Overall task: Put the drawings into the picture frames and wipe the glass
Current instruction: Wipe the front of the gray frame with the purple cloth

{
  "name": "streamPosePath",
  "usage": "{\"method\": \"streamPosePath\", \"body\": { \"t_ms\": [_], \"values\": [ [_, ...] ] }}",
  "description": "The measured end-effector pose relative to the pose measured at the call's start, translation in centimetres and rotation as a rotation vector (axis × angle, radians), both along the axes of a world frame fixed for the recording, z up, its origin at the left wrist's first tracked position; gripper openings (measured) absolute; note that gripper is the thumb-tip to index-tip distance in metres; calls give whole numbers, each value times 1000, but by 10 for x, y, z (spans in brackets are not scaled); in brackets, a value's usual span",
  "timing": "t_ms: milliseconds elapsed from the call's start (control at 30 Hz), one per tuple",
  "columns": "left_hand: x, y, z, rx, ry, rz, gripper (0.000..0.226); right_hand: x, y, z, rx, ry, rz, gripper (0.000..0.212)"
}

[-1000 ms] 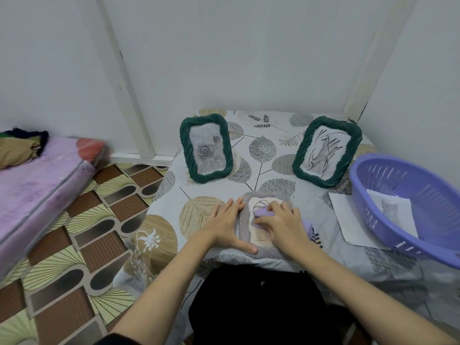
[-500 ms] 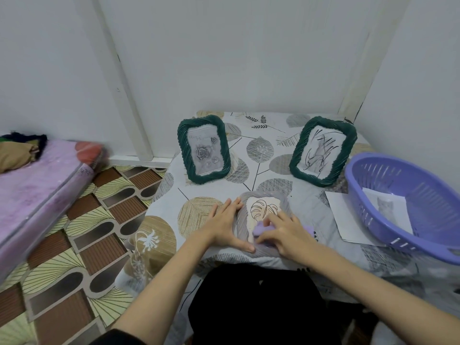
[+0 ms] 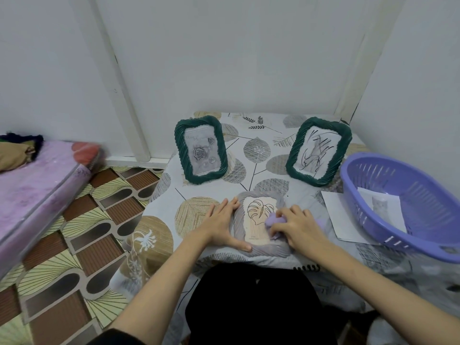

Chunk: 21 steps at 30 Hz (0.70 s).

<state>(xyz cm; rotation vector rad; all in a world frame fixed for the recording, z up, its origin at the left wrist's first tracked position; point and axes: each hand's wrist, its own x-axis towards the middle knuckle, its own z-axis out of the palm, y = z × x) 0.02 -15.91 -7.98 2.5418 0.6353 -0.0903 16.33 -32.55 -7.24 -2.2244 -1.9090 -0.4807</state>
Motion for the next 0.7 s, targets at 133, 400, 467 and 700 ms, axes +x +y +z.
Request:
{"method": "streamPosePath", "body": {
  "t_ms": [133, 400, 467, 700],
  "values": [
    [1, 0, -1, 1, 2, 4, 132, -12, -1, -8, 27, 57, 5, 25],
    [0, 1, 0, 2, 4, 0, 129, 9, 4, -7, 64, 33, -16, 8],
    [0, 0, -1, 6, 3, -2, 131, -4, 7, -13, 81, 105, -2, 17],
    [0, 0, -1, 2, 8, -4, 131, 3, -1, -6, 50, 486, -62, 29]
  ]
}}
